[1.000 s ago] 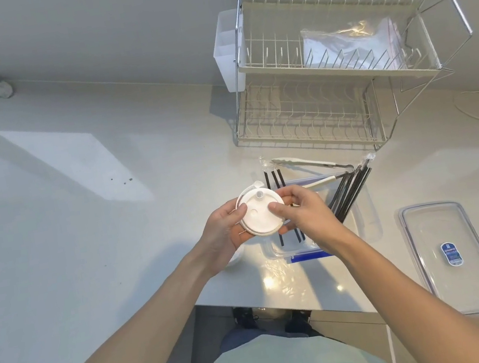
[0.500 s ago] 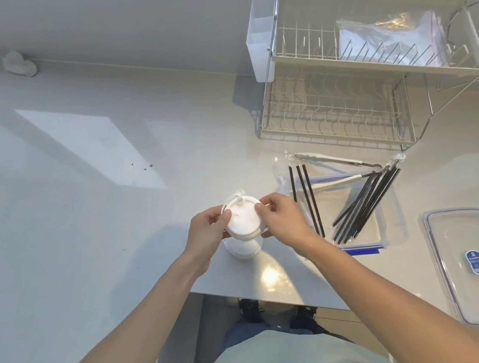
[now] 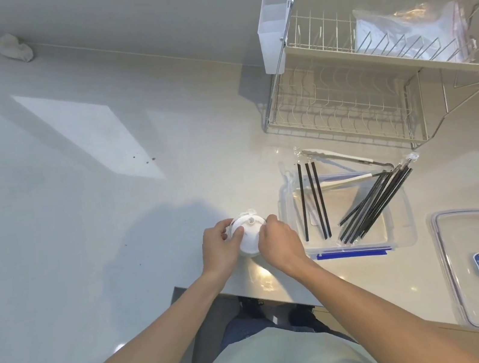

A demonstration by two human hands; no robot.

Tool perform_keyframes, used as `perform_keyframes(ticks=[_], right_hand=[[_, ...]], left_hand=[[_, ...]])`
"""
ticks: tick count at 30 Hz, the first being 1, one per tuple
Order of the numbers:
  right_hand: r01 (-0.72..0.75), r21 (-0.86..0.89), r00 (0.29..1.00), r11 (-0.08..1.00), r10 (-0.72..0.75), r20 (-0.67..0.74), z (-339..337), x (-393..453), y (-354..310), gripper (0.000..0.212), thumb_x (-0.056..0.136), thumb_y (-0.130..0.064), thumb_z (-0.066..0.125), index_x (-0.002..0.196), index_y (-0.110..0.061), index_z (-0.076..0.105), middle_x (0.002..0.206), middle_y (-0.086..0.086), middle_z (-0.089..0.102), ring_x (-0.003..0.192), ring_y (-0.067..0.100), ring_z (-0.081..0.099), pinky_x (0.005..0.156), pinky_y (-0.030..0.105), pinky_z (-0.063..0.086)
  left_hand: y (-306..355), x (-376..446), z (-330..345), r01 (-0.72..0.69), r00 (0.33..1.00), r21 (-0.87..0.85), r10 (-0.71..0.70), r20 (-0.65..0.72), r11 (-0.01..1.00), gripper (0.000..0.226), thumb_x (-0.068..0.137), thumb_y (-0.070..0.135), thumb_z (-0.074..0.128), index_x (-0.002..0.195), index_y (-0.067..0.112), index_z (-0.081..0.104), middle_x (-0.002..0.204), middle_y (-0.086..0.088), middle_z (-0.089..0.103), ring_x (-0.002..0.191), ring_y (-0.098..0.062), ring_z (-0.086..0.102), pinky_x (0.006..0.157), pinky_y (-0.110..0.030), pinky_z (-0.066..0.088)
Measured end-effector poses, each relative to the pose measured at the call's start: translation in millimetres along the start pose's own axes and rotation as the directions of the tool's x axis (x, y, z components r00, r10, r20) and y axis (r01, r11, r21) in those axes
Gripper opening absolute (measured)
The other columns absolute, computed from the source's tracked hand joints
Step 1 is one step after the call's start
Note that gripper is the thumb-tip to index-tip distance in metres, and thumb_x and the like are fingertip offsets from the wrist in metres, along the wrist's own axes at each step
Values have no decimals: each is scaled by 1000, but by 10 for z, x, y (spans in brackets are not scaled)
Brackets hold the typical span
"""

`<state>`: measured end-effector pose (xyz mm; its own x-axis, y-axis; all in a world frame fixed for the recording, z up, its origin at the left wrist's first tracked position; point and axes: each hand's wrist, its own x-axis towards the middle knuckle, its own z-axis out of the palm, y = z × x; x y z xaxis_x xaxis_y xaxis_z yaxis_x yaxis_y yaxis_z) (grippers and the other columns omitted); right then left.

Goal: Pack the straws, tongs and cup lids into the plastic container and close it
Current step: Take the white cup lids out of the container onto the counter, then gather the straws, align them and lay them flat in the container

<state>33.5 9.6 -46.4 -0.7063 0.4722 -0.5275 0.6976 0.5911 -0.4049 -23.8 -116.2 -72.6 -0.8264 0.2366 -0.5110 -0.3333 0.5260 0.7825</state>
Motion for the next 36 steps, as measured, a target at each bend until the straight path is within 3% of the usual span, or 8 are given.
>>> perform_keyframes(ticks=[13,20,23,26,28,31,34,36], right_hand=[[17,-7,1000,1000,-17,-25,121,98,45,28,108,-24,40,126,-9,56,121,13,59,98,34,65,79,38,48],[38,-66,998,997,-41,-49,73,104,33,20,106,-20,46,118,-7,55,111,13,67,96,33,66,67,33,40],[92,-42,991,995,-96,-97,-103,70,75,21,105,-25,47,112,-7,56,102,12,68,92,36,67,68,37,46],[156,90,962,984,-131,-239,-401,1,271,26,104,-30,48,102,-12,65,87,4,71,78,27,67,70,42,54],[137,203,939,970,-62,-339,-612,-37,494,24,103,-31,51,95,-14,67,80,-2,69,71,18,65,67,39,54],[23,377,903,926,143,-406,-886,-81,896,16,101,-29,58,95,-17,65,79,-7,67,72,12,64,68,37,55],[-117,498,857,859,341,-386,-1031,-37,1306,19,97,-31,64,103,-14,61,88,0,67,79,17,64,65,34,50],[-194,544,842,817,423,-335,-1114,8,1518,27,94,-32,69,108,-11,60,94,1,68,79,14,64,60,28,46]], left_hand=[[-42,77,-37,50,995,85,-56,78,995,20,97,19,64,115,15,68,105,2,70,89,-8,63,71,-18,48],[33,170,-82,150,980,112,-163,115,982,34,91,18,68,125,16,64,121,-4,69,107,-21,66,89,-35,55],[163,164,-116,113,990,184,-126,59,976,51,89,22,72,138,18,55,131,-3,55,118,-19,58,92,-30,48],[498,135,-74,15,1000,100,-14,-15,995,34,92,24,70,124,20,63,119,2,62,92,-1,64,73,-14,47],[778,82,44,-41,999,18,41,2,999,14,93,21,66,107,20,69,102,3,69,79,-2,68,65,-14,50],[1095,-51,362,-91,986,-55,98,137,994,11,93,16,63,94,16,74,91,0,72,76,-12,72,67,-28,57],[1247,-222,760,-26,968,-87,47,245,996,15,95,15,63,108,11,69,101,-6,70,79,-14,68,71,-30,58],[1278,-302,1013,30,960,-11,-26,280,999,26,96,22,63,120,13,58,109,-1,62,90,-15,62,78,-28,52]])
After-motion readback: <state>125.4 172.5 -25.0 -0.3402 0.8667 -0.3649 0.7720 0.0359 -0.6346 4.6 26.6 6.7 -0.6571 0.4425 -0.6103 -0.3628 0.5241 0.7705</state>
